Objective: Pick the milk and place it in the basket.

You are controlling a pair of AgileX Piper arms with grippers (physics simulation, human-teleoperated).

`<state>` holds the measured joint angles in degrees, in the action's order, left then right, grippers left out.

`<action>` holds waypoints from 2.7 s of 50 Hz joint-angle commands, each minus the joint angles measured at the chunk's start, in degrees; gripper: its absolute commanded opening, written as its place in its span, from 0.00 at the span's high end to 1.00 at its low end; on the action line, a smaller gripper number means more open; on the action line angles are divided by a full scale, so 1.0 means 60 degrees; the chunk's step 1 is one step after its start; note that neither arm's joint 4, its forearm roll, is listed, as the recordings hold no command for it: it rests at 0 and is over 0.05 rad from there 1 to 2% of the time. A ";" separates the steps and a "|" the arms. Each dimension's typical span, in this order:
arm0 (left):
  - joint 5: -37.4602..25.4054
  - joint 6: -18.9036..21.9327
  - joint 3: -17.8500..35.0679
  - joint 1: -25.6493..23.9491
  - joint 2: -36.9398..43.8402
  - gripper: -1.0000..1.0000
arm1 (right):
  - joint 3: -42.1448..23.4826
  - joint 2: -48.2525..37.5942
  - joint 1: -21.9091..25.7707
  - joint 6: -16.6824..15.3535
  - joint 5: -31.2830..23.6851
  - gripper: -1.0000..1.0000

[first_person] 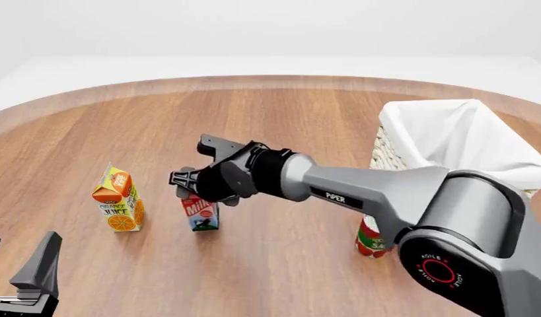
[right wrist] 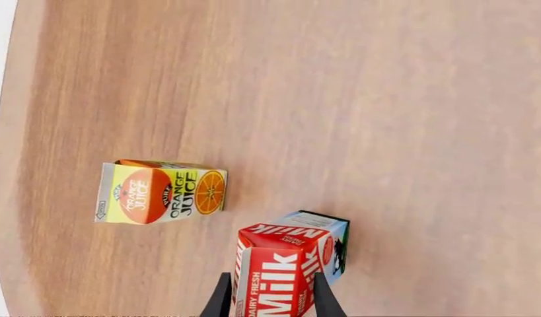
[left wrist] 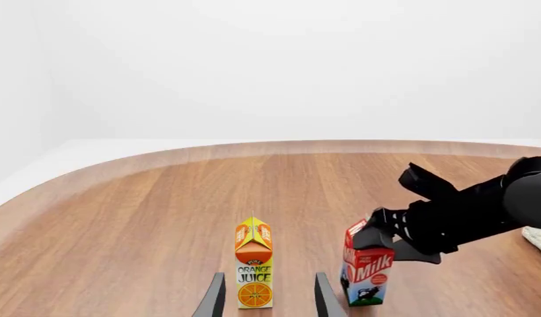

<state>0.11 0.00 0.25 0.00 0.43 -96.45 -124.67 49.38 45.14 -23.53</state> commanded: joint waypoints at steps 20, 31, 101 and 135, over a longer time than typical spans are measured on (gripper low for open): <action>0.0000 0.0001 0.0000 -0.0001 0.0001 0.00 | 0.0163 0.1239 -0.0186 -0.0229 0.0051 1.00; 0.0000 -0.0001 0.0000 -0.0001 0.0001 0.00 | 0.0335 0.1950 -0.0489 -0.0439 -0.0075 1.00; 0.0000 0.0000 0.0000 0.0001 -0.0001 0.00 | 0.2619 0.7209 -0.2805 -0.0355 -0.0527 1.00; 0.0000 -0.0002 0.0000 0.0000 -0.0001 0.00 | 0.3540 0.8777 -0.3976 -0.0200 -0.0804 1.00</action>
<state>0.11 0.00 0.25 0.00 0.44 -75.49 -75.45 27.68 43.10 -28.17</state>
